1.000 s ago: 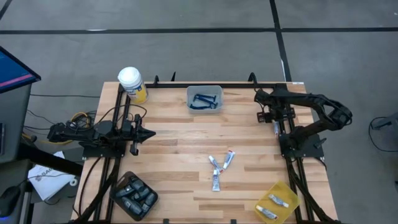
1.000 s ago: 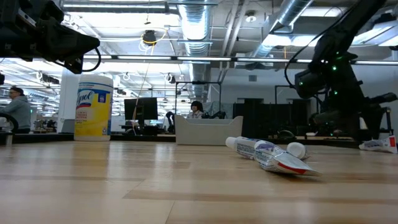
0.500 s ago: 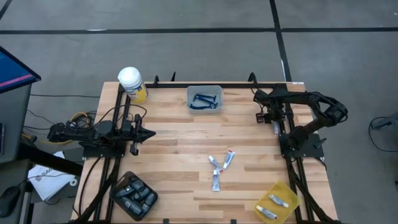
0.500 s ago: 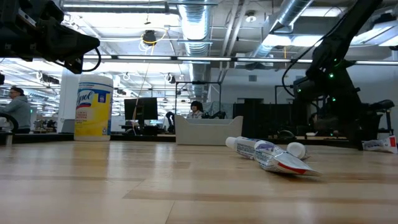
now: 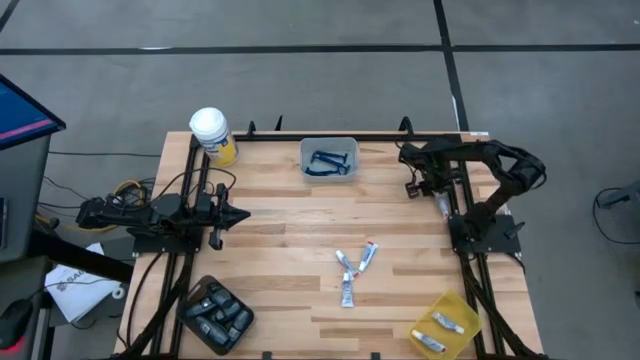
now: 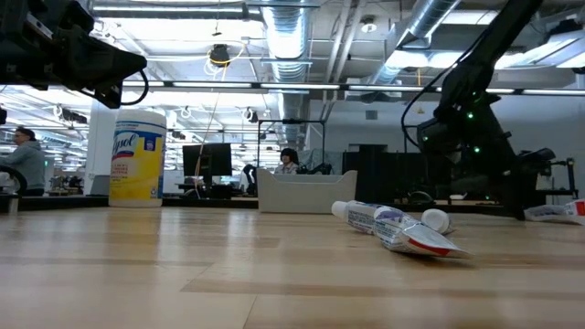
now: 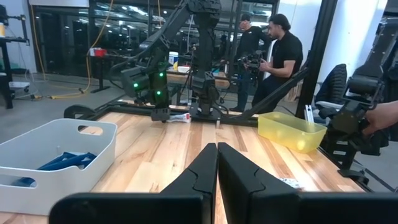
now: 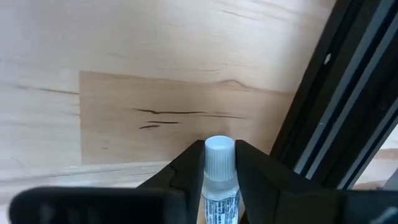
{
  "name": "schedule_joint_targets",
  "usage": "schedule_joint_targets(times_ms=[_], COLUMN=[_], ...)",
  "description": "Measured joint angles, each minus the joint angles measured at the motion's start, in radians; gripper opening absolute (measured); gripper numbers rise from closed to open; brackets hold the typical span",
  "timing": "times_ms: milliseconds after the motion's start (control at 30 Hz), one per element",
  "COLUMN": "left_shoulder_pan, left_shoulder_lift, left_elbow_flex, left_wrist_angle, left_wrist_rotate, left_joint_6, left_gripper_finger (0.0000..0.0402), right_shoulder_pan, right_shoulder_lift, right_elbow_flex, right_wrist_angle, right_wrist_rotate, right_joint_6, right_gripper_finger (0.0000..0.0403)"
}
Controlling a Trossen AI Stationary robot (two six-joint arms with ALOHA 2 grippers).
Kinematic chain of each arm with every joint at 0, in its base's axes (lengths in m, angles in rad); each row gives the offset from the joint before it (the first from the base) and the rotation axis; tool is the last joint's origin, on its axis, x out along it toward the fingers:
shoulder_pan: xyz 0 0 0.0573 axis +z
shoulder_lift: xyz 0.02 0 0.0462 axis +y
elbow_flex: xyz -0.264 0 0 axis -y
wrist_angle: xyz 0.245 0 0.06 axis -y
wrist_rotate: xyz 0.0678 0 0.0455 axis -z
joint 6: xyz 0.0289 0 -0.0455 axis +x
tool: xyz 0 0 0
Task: Pick & Place Travel size toiletries
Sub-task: Put the white toothpaste into the yellow bin
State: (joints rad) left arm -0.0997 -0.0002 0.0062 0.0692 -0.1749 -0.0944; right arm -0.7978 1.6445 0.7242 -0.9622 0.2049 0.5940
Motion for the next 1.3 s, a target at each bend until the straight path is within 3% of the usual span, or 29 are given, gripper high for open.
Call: schedule_joint_targets(times_ms=[333, 700, 1067, 1300], left_shoulder_pan=[0.0, 0.0, 0.0, 0.0], left_shoulder_lift=[0.0, 0.0, 0.0, 0.0], left_elbow_flex=[0.0, 0.0, 0.0, 0.0], left_wrist_angle=[0.0, 0.0, 0.0, 0.0], left_wrist_rotate=[0.0, 0.0, 0.0, 0.0], left_joint_6=[0.0, 0.0, 0.0, 0.0], left_gripper_finger=[0.0008, 0.0008, 0.0008, 0.0008], right_shoulder_pan=[0.051, 0.14, 0.34, 0.492], right_shoulder_lift=[0.003, 0.007, 0.002, -0.114], right_elbow_flex=[0.018, 0.122, 0.335, 0.473], right_wrist_angle=[-0.014, 0.017, 0.066, 0.16], right_wrist_rotate=[0.01, -0.07, -0.222, -0.265], right_joint_6=[-0.049, -0.088, -0.155, -0.219], right_gripper_finger=[0.0045, 0.0044, 0.0044, 0.0044])
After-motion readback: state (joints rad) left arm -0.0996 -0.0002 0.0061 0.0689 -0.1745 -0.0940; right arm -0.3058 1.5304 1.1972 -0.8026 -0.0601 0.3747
